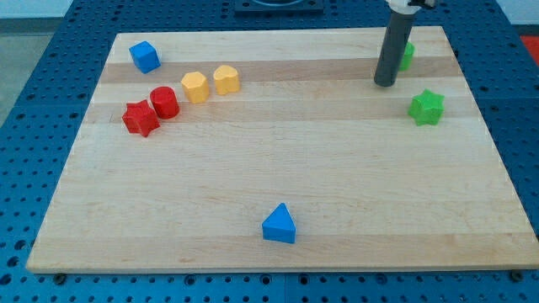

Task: Move the arm to the right of the green circle

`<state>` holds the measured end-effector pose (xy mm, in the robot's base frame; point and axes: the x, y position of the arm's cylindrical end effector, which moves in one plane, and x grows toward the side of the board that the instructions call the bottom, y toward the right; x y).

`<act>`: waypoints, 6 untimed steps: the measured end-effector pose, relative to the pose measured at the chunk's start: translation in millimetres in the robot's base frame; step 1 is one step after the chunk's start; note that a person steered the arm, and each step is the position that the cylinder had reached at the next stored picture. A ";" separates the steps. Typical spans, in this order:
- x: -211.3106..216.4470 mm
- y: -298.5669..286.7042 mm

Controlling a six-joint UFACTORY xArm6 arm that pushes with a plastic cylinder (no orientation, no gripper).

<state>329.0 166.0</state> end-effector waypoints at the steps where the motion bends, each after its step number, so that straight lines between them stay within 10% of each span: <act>1: -1.5 6.0; 6: -69.6 76.0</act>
